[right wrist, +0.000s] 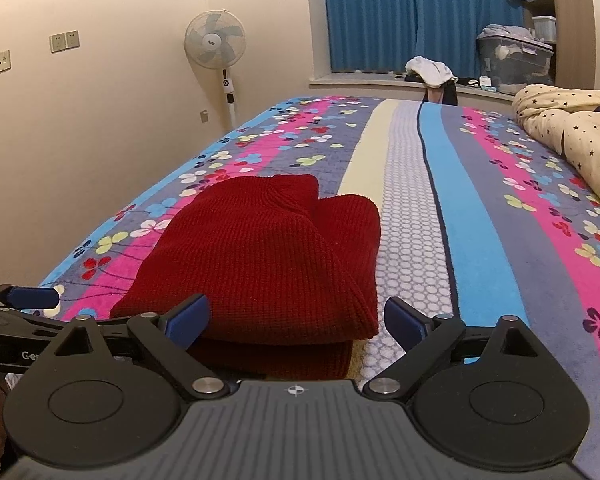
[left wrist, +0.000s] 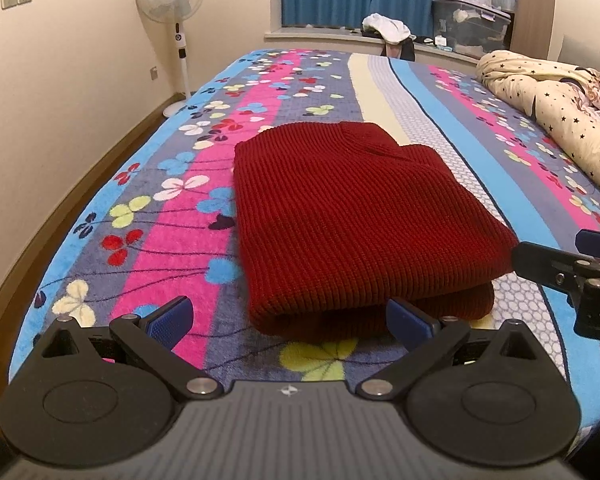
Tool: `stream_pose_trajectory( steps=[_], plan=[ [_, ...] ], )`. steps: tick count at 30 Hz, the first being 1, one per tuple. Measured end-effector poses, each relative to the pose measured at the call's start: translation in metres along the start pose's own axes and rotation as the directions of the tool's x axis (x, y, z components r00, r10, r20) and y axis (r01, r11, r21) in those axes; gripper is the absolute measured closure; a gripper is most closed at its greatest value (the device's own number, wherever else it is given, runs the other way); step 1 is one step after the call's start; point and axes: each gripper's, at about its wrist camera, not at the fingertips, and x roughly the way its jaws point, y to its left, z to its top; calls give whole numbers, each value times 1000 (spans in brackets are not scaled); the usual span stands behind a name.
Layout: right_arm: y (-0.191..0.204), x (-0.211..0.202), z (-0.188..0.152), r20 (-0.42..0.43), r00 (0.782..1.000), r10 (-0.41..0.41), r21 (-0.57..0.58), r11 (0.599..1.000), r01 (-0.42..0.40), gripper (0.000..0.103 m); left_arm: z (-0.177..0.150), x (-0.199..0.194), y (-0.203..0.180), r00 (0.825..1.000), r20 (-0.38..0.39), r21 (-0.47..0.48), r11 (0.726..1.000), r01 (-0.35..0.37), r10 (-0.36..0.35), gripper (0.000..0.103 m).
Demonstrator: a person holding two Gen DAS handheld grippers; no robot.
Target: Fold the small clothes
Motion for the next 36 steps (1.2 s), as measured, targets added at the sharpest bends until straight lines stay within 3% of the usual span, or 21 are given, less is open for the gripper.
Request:
stream_pose_trajectory(
  steps=[36],
  plan=[
    [4, 0, -2, -6, 1000, 10, -28, 1000, -10, 8, 1, -4, 0, 1000, 7, -4, 1000, 7, -7, 0]
  ],
)
